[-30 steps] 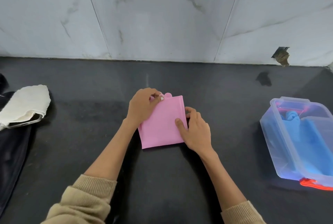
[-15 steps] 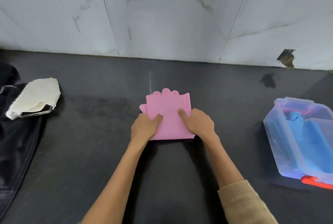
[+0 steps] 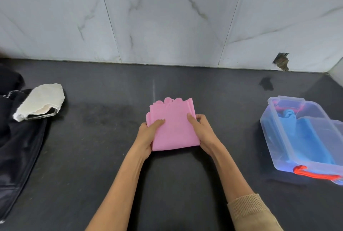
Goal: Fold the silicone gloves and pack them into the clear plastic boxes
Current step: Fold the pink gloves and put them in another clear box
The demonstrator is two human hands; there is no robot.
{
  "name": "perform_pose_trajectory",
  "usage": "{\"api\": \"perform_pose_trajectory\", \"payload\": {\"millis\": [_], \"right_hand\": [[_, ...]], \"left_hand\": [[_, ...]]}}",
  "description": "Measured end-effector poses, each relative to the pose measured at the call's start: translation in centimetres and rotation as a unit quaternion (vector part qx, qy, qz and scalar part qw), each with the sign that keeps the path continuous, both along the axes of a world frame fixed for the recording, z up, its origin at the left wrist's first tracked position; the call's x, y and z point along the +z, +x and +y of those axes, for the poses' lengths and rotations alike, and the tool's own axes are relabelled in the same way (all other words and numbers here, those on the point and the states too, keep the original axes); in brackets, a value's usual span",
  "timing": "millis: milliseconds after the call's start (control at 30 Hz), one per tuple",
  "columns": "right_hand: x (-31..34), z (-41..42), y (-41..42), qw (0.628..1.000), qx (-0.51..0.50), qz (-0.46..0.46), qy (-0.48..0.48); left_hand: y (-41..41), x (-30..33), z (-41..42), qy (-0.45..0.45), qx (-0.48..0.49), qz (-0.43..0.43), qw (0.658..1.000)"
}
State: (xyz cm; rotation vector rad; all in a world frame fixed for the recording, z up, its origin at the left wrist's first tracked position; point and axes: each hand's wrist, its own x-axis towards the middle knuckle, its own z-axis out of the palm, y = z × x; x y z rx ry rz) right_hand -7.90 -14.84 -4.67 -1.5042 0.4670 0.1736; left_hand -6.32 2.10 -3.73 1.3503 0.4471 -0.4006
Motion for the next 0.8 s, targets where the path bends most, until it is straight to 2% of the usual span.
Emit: {"api": "perform_pose_trajectory", "payload": {"millis": [200, 300, 433, 533, 633, 800], "right_hand": [[-0.2, -0.3, -1.6, 1.000, -0.020, 0.013, -0.003], [0.6, -0.7, -2.4, 0.998, -0.049, 0.003, 0.029], [3.8, -3.1, -3.3, 0.993, -0.100, -0.057, 0.022], [7.3, -6.5, -4.5, 0.982, -0.142, -0.122, -0.014], [10.2, -10.9, -6.4, 0.968, -0.198, -0.150, -0.043], [12.9, -19.5, -10.3, 0.943, -0.275, -0.149, -0.112]], "left_hand": [[-1.7, 0.1, -0.5, -0.009, -0.004, -0.028, 1.000], [-2.6, 0.6, -1.1, -0.013, 0.009, -0.048, 0.999], [-3.3, 3.1, -3.5, -0.048, -0.013, -0.098, 0.994], [-3.3, 5.9, -6.9, -0.063, -0.044, -0.146, 0.986], [-3.2, 8.5, -11.6, -0.063, -0.087, -0.190, 0.976], [-4.3, 10.0, -21.3, -0.097, -0.167, -0.181, 0.964]]}}
